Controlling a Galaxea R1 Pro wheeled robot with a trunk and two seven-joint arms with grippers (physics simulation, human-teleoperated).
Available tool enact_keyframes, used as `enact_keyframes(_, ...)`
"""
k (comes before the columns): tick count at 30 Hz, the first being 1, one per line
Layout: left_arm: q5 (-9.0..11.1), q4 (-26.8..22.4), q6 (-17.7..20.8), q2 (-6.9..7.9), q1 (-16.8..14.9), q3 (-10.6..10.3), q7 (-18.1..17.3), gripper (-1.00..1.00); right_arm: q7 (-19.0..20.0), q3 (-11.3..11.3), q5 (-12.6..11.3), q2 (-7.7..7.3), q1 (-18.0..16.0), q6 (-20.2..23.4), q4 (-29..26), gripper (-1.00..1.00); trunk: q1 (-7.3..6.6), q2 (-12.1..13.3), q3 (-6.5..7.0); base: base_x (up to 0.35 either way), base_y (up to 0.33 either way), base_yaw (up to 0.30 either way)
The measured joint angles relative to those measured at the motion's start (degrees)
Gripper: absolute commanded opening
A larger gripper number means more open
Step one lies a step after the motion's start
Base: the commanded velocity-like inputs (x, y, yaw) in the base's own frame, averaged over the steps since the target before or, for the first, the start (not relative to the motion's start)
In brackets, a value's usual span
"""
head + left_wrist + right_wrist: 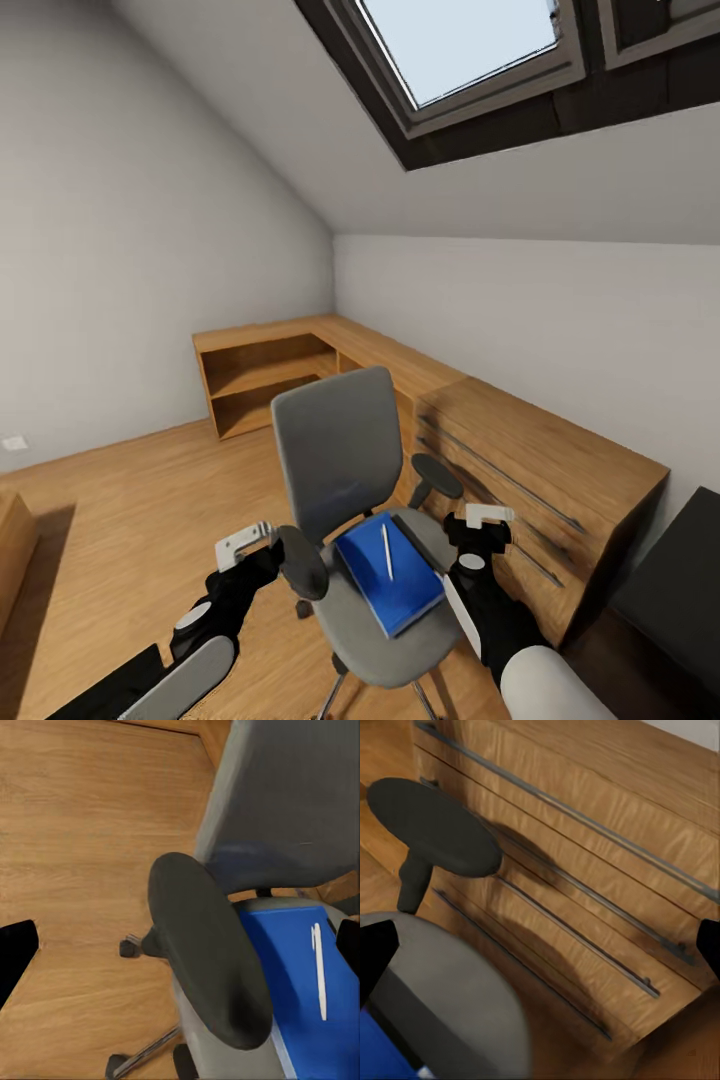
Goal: In the bedroom, organize the workspace by keeping the computer under the desk, ensuring the monitor is on the desk, placing the keyboard on the desk next to the monitor, placing the mouse on the desk next to the keyboard, moving the folder from the swivel chair onto the desk next to the mouse, stacking the notebook on top of the folder with the pen on top of the notebook, and positioning the swivel chair next to the desk.
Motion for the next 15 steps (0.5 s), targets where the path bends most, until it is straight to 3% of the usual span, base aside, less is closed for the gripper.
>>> enact_keyframes(7, 1.64, 0.35, -0.01, 0.84, -0.01, 2.82, 0.04, 1.00, 1.25, 0.02, 0.00, -0.04, 0.00, -0.12, 0.40, 1.00, 0.00, 0.00, 0.00, 0.000, 0.000, 0.278)
enact_keyframes(15, 1.84, 1.33, -0.07, 0.84, 0.00, 3.39, 0.04, 1.00, 1.85, 0.04, -0.04, 0.06, 0.00, -0.16, 0.93, 1.00, 0.00, 0.00, -0.07, 0.000, 0.000, 0.278)
